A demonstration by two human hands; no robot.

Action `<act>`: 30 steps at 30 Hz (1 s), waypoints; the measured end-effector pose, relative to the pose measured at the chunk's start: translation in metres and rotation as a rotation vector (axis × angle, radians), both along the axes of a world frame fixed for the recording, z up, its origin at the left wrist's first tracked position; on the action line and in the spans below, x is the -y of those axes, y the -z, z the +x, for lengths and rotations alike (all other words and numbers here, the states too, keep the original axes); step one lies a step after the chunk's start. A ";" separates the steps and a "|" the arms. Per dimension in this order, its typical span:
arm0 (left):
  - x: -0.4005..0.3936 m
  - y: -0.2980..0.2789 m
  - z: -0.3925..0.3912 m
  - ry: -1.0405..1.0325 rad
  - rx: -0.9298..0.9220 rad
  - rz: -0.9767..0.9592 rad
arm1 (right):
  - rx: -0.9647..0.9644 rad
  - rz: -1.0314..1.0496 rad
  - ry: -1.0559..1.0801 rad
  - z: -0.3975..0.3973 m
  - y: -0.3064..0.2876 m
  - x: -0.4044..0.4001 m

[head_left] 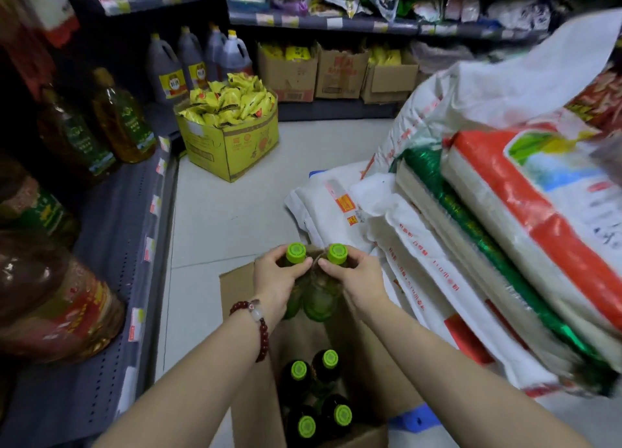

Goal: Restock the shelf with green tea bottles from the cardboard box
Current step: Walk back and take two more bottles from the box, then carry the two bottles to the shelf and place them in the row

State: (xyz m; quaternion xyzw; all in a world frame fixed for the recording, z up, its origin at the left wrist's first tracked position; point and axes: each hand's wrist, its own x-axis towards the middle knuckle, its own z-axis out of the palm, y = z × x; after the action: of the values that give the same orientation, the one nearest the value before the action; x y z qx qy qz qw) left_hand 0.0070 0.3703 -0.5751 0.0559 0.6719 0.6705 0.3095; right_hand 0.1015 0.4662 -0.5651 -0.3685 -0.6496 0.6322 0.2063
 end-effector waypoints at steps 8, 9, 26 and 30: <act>0.015 -0.216 -0.008 0.041 -0.048 0.037 | 0.000 0.078 -0.001 -0.006 -0.217 0.007; 0.016 -0.244 -0.008 0.049 -0.060 0.044 | -0.003 0.072 0.004 -0.006 -0.244 0.007; 0.041 -0.652 0.004 -0.009 -0.268 0.125 | -0.239 0.185 -0.092 -0.004 -0.645 0.014; 0.055 -0.713 0.014 -0.040 -0.261 0.141 | -0.247 0.213 -0.109 -0.004 -0.698 0.022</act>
State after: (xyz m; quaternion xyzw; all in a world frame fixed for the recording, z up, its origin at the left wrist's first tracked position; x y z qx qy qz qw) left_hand 0.0213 0.3151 0.1378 0.1508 0.6586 0.7091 0.2018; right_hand 0.0972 0.4445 0.1325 -0.2282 -0.7016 0.6104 0.2881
